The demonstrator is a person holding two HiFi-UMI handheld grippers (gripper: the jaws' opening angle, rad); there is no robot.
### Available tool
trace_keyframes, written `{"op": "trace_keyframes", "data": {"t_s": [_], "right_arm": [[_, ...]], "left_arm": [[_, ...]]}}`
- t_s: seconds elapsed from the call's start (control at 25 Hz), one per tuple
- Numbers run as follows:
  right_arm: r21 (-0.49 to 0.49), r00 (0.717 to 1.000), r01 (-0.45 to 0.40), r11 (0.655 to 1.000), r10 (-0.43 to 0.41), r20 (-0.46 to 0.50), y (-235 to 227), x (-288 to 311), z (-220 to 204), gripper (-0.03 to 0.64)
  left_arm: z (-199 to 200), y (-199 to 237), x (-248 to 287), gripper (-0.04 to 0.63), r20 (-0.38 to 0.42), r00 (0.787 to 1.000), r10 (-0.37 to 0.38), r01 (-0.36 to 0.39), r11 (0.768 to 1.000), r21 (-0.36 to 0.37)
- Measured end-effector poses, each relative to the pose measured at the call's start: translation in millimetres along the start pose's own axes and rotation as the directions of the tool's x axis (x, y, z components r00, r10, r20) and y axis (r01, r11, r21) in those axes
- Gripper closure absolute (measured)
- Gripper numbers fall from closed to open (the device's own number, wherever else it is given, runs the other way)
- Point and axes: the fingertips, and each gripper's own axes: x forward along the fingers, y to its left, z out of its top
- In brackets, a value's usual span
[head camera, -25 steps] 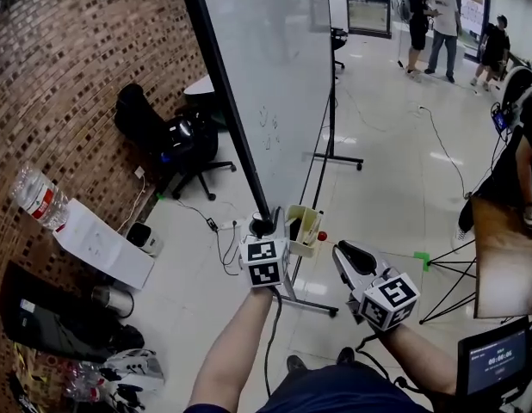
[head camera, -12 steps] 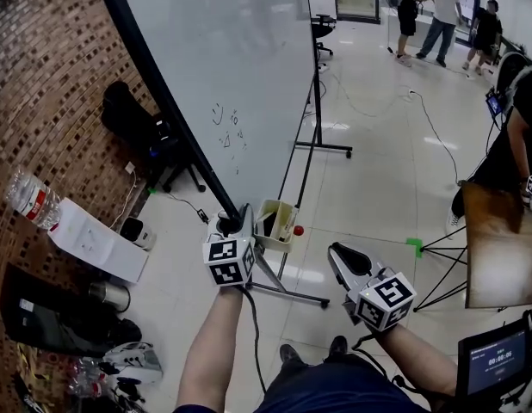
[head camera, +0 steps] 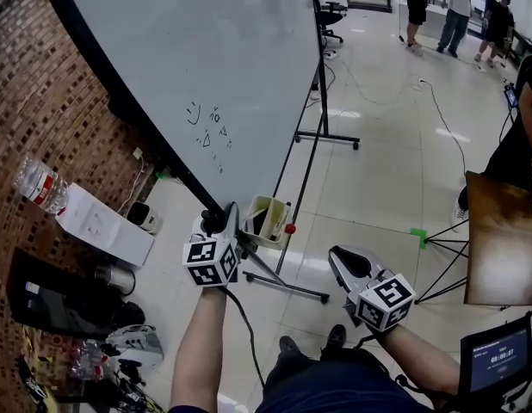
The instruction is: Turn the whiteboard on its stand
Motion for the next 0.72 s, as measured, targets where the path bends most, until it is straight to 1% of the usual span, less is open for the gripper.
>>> {"op": "trace_keyframes", "data": {"t_s": [0.16,0.32,0.44,0.72], "right_arm": [[-0.019,1.000,-0.008,1.000,0.008,0.001,6,-6,0,0.587],[-0.041,1.000,0.004,0.999,-0.004,-0.009,22,-16,-6,0.588],[-0.054,1.000,0.022,0.998,-0.022,-0.008,39,-26,-15,0.588],[-0.067,0.996,0.090,0.994,-0.091,-0.013,80,-47,-24,0.588]], "left_arm": [[-7,-6,-12,0.456,0.002,1.000,0.003,-0.003,1.000,0.002],[-11,-18,-30,0.456,0.032,0.999,-0.009,0.009,1.000,0.005],[-15,-26,-44,0.454,0.042,0.999,-0.019,0.019,1.000,0.009],[-17,-32,-70,0.456,0.021,1.000,-0.023,0.023,1.000,0.001]]}}
